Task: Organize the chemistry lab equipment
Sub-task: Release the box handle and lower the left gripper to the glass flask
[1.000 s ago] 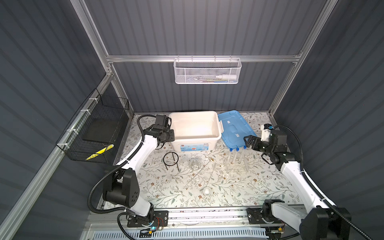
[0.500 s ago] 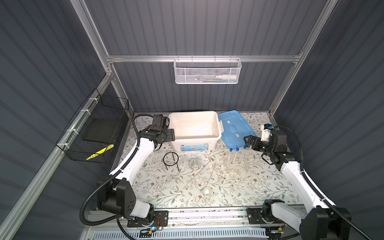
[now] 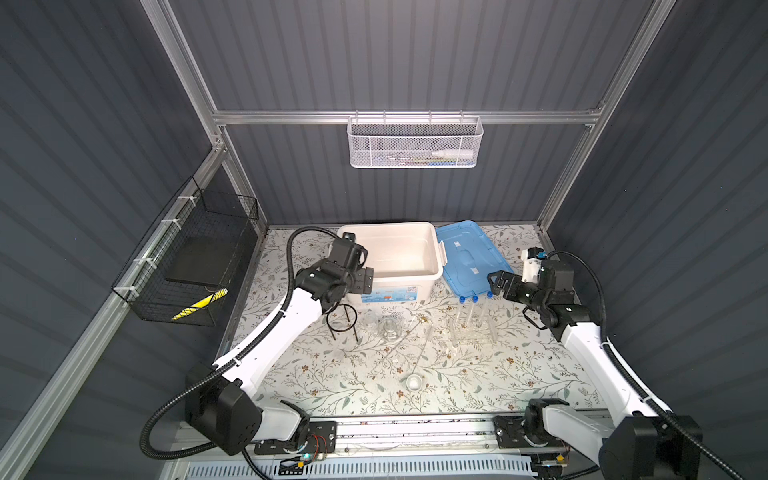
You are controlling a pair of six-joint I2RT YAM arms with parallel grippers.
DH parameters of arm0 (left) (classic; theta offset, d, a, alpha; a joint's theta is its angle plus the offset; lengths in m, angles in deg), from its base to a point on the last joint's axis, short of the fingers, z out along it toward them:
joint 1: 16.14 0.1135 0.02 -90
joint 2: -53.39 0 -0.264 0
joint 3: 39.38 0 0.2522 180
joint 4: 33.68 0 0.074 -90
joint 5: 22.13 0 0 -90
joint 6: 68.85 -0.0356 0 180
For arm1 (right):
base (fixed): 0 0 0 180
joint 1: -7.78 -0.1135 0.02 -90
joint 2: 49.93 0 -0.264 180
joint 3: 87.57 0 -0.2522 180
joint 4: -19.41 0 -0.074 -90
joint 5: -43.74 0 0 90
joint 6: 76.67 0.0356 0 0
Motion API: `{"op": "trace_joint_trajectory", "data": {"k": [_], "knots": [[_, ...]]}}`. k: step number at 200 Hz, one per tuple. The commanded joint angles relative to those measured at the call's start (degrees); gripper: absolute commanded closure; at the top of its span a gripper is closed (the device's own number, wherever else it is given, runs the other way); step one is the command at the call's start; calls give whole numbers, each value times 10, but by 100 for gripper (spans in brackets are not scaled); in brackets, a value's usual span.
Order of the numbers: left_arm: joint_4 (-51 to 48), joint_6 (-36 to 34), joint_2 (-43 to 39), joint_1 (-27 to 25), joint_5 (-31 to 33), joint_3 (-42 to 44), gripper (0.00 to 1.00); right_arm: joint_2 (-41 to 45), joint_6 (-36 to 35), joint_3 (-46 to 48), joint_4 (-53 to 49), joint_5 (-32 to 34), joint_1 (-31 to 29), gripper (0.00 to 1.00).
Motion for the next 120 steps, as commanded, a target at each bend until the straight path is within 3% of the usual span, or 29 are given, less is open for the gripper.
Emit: {"op": "trace_joint_trajectory", "data": {"k": [1,23,62,120], "knots": [[-40,-43,24,-52,29,-34,5,9,-4,-7,-8,0,2,1],[-69,-53,60,-99,18,-55,7,10,-4,-8,-11,1,2,1],[-115,-45,133,-146,-30,-90,20,10,-1,-7,-13,1,2,1],[-111,-20,153,-156,-53,-49,34,10,-2,-6,-16,2,2,1]]}}
